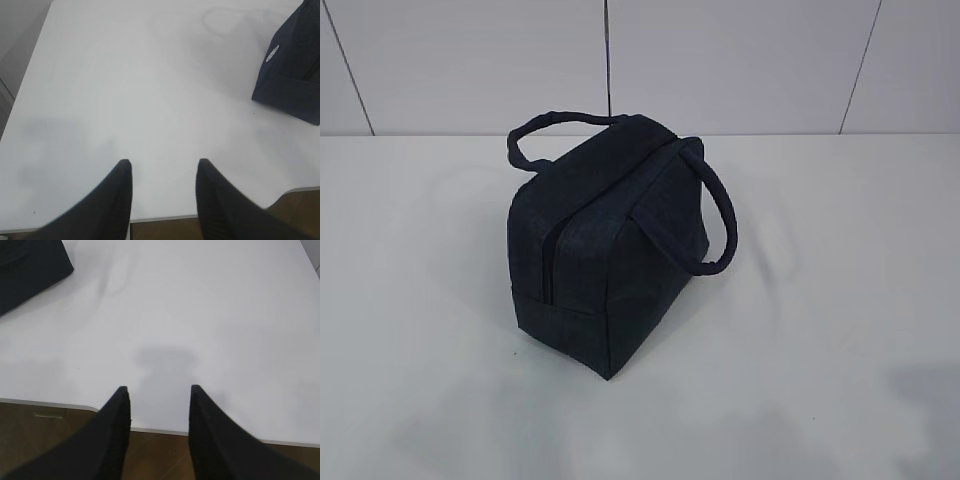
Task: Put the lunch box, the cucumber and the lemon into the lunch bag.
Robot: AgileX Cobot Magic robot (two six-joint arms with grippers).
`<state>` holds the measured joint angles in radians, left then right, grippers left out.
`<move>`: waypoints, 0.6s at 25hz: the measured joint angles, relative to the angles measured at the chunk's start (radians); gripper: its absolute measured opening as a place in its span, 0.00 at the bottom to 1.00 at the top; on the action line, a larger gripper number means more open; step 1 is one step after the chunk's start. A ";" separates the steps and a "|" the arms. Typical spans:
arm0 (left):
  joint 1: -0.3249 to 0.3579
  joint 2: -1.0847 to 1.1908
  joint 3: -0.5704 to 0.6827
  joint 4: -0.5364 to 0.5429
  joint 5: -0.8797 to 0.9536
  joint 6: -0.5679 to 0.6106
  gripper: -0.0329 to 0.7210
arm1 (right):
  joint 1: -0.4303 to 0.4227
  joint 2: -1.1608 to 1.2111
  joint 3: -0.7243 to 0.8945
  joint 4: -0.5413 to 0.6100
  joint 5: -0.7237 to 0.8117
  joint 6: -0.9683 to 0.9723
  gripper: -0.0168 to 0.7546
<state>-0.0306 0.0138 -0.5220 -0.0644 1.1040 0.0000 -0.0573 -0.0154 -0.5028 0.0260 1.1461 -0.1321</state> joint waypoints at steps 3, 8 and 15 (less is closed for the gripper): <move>0.000 0.000 0.000 0.000 0.000 0.000 0.45 | 0.000 0.000 0.000 0.000 0.000 0.000 0.43; 0.000 0.000 0.000 0.000 0.000 0.000 0.45 | 0.000 0.000 0.000 0.000 0.000 0.000 0.43; 0.000 0.000 0.000 0.000 0.000 0.000 0.45 | 0.000 0.000 0.000 0.000 0.000 0.000 0.43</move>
<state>-0.0306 0.0138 -0.5220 -0.0644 1.1040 0.0000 -0.0573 -0.0154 -0.5028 0.0260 1.1461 -0.1321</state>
